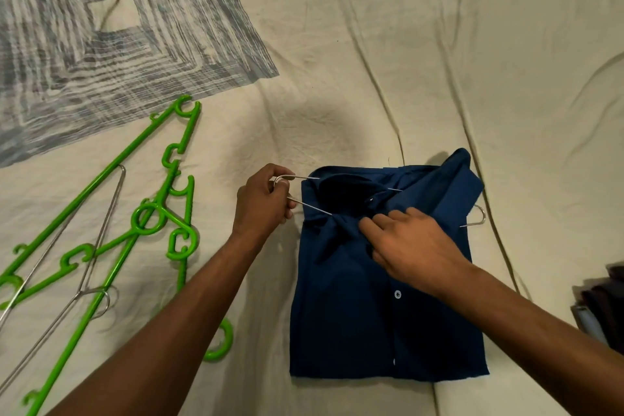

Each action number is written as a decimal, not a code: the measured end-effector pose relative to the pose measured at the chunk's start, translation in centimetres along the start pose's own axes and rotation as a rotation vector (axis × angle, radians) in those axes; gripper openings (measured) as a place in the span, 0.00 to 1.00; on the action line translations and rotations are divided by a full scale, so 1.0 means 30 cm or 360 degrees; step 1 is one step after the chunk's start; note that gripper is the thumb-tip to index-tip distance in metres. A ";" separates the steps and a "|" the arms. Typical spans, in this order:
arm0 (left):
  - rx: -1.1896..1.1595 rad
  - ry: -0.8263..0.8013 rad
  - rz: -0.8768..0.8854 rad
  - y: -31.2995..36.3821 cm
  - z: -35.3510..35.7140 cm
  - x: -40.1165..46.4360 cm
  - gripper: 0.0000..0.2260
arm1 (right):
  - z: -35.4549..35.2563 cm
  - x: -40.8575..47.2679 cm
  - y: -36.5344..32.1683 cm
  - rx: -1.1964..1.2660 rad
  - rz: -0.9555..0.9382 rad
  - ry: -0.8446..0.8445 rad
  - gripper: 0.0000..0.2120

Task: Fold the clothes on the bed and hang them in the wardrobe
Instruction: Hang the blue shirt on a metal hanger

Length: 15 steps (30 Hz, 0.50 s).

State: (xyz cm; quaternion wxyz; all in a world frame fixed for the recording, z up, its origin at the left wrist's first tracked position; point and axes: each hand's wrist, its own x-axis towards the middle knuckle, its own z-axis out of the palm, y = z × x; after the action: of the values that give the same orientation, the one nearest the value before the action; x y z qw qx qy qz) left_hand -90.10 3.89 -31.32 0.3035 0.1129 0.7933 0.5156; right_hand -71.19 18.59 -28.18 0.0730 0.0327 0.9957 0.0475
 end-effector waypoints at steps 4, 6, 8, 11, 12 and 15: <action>0.0213 -0.0019 0.0085 -0.011 0.006 0.016 0.08 | 0.019 -0.009 -0.031 0.0003 0.0023 0.0056 0.14; 0.0383 -0.0060 0.0176 -0.011 0.017 0.026 0.06 | 0.025 -0.009 -0.037 0.0027 0.0069 0.0066 0.14; 0.0514 -0.0090 0.0254 -0.002 0.027 0.031 0.03 | 0.027 -0.005 -0.040 0.0045 0.0118 0.0056 0.12; 0.0581 -0.0065 0.0393 0.014 0.033 0.035 0.03 | 0.023 0.003 -0.044 0.0115 0.0189 0.0025 0.13; 0.0584 -0.0048 0.0444 0.019 0.033 0.035 0.03 | 0.019 0.005 -0.047 0.0161 0.0212 0.0020 0.13; 0.0616 -0.0012 0.0588 0.034 0.040 0.036 0.04 | 0.009 0.002 -0.060 0.0289 0.0264 -0.0031 0.13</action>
State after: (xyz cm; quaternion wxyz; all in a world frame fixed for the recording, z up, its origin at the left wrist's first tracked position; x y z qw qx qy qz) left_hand -90.37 5.76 -31.14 0.1799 0.3135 0.8419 0.4007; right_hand -71.30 16.83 -28.64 0.0752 0.1220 0.9890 -0.0373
